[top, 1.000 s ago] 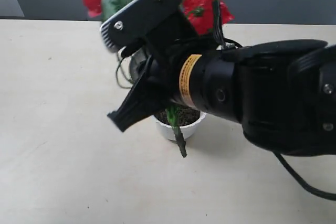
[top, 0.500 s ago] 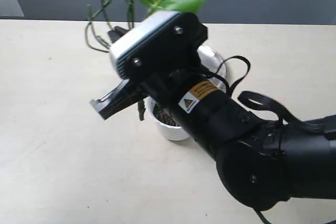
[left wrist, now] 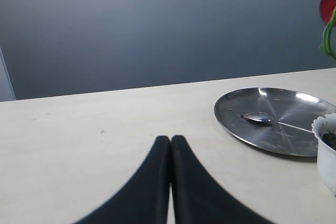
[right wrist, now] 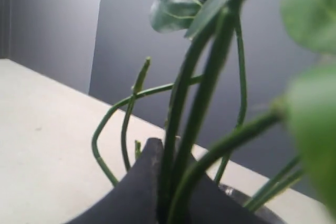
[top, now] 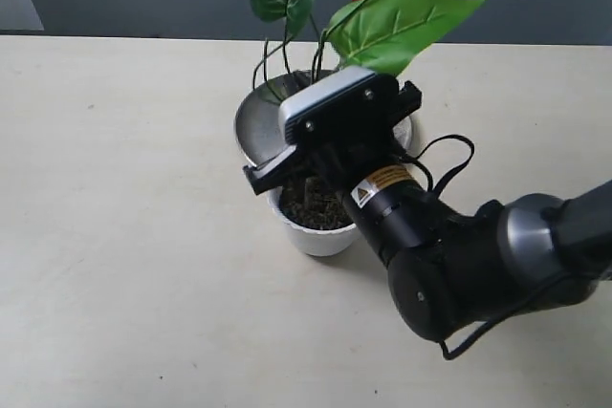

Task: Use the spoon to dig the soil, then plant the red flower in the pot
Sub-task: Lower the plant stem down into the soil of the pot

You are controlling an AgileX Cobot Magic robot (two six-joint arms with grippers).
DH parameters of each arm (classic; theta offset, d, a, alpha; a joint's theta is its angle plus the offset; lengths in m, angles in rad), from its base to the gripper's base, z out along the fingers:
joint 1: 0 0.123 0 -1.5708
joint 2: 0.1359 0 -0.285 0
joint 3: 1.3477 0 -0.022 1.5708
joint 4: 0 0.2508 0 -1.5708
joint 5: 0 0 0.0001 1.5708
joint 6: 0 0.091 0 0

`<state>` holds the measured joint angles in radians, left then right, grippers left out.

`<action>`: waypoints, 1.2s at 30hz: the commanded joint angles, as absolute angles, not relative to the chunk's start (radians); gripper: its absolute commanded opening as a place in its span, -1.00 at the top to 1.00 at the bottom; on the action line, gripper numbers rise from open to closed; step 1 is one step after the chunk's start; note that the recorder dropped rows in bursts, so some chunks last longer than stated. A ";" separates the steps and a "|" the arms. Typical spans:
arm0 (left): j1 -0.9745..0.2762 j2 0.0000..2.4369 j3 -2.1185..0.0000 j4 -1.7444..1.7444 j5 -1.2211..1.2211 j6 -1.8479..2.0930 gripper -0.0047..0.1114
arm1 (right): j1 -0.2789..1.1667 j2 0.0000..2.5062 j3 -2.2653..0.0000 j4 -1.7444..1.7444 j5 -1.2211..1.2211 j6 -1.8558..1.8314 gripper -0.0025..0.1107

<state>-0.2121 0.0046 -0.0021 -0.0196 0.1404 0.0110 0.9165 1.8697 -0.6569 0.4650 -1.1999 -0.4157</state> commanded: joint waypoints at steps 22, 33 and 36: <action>-0.219 0.000 0.000 -0.016 0.127 0.011 0.91 | 0.908 1.998 -0.654 0.365 -1.170 -0.458 0.96; -0.219 0.000 0.000 -0.016 0.127 0.011 0.91 | 0.908 1.998 -0.654 0.394 -1.065 -0.451 0.96; -0.219 0.000 0.000 -0.016 0.127 0.011 0.91 | 0.908 1.998 -0.654 0.388 -1.038 -0.451 0.96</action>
<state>-0.2121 0.0046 -0.0021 -0.0196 0.1404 0.0110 0.9112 1.9911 -0.6646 0.3867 -1.1504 -0.4526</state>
